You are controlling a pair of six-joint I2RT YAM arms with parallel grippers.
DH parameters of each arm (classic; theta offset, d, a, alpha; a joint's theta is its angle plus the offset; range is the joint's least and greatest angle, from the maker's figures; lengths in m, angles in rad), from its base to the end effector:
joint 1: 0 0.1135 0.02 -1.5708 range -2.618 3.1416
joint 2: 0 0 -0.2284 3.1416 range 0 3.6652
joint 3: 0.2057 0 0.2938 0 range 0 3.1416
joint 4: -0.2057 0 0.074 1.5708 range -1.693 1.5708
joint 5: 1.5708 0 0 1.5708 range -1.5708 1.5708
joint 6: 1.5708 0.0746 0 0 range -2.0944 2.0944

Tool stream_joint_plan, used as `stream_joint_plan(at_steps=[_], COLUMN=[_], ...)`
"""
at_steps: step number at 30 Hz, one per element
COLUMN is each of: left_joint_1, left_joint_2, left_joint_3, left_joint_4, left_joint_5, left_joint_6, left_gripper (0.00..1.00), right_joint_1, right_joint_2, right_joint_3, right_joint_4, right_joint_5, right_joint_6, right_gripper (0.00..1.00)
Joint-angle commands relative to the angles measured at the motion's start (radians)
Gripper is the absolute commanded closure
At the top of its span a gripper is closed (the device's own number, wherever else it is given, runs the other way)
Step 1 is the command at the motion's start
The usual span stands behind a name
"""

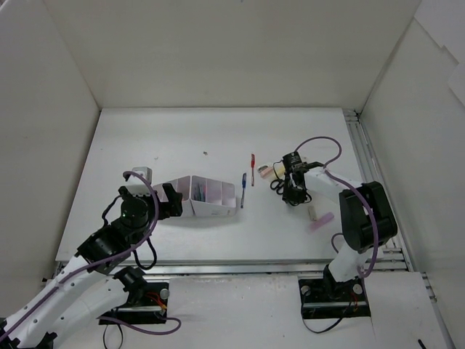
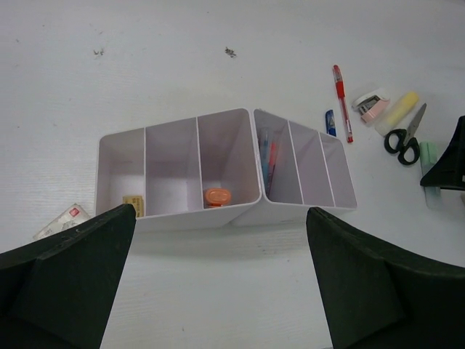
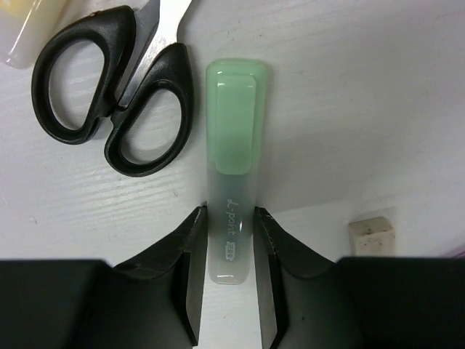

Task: Sort the stationery into containers
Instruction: Pick up the pen from the center of the board, then place the pen in the storage box.

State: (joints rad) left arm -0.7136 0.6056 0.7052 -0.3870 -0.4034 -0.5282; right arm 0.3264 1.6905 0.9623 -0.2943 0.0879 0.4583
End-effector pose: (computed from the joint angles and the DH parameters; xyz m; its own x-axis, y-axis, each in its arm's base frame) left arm 0.2076 -0.1410 0.2914 -0.3451 -0.3144 -0.8844 0.1662 0.9069 -0.3872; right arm 0.3613 0.1154 0.0671 -0.8471 0.1786 -0.5006 0.1101 0.9804 0.1634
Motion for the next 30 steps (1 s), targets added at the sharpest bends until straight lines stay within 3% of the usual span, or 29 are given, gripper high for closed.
stream_joint_plan(at_steps=[1,4,9,12,16,20,25,30], left_joint_1=[-0.006,-0.006,-0.006,0.003,0.003,0.003,0.003,0.003], left_joint_2=[-0.012,-0.033,-0.079,-0.090,-0.025,0.103,0.256,0.299], left_joint_3=[0.068,0.073,0.065,0.043,0.034,0.066,0.089,0.039], left_joint_4=[-0.027,-0.068,-0.084,-0.008,0.152,0.290,0.410,0.548], left_joint_5=[-0.058,-0.089,-0.104,-0.007,0.278,0.424,0.520,0.561], left_joint_6=[-0.003,-0.015,-0.035,0.002,0.086,0.091,0.034,-0.032], left_gripper=[0.01,0.00,0.01,0.01,0.01,0.01,0.00,0.00], right_joint_1=[-0.012,-0.013,0.019,0.115,0.238,0.362,0.473,0.523], right_joint_2=[-0.051,-0.093,-0.250,-0.366,-0.492,-0.528,-0.519,-0.485], right_joint_3=[-0.002,-0.017,-0.025,-0.043,-0.106,-0.129,-0.123,-0.096], right_joint_4=[0.003,0.004,0.026,0.090,0.249,0.382,0.518,0.546], right_joint_5=[-0.019,-0.007,0.018,-0.006,-0.146,-0.255,-0.275,-0.215], right_joint_6=[-0.021,-0.036,-0.111,-0.245,-0.410,-0.449,-0.503,-0.486], right_gripper=[0.92,0.99,1.00,1.00,1.00,1.00,1.00,1.00])
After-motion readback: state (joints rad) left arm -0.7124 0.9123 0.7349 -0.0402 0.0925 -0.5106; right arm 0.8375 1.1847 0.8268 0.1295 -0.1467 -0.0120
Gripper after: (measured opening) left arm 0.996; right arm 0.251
